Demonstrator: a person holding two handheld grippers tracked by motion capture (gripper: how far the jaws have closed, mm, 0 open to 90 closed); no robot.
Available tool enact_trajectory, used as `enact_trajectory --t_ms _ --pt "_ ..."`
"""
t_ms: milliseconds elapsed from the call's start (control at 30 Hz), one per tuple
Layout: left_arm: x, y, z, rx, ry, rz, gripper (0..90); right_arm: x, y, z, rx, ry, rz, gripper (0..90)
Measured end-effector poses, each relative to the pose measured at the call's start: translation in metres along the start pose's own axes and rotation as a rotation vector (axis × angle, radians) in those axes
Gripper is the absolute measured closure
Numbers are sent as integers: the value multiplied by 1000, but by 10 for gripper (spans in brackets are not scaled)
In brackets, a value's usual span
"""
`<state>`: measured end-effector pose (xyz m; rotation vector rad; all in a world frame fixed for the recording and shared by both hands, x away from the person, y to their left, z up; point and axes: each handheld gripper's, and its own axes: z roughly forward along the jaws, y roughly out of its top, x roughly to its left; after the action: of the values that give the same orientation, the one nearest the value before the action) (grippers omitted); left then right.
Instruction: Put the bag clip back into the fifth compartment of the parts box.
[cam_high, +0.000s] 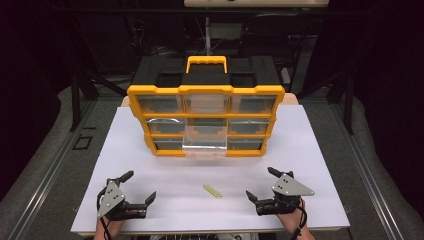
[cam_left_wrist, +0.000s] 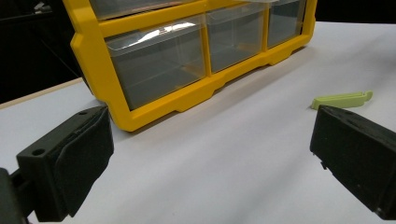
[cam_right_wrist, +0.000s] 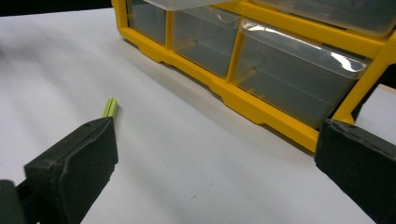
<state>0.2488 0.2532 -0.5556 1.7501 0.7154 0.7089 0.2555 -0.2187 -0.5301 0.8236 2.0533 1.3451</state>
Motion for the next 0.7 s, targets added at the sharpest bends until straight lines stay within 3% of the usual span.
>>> enact_trajectory --t_ms 700 --pt "1 0 0 12 11 -2 0 19 18 35 130 62 7 2"
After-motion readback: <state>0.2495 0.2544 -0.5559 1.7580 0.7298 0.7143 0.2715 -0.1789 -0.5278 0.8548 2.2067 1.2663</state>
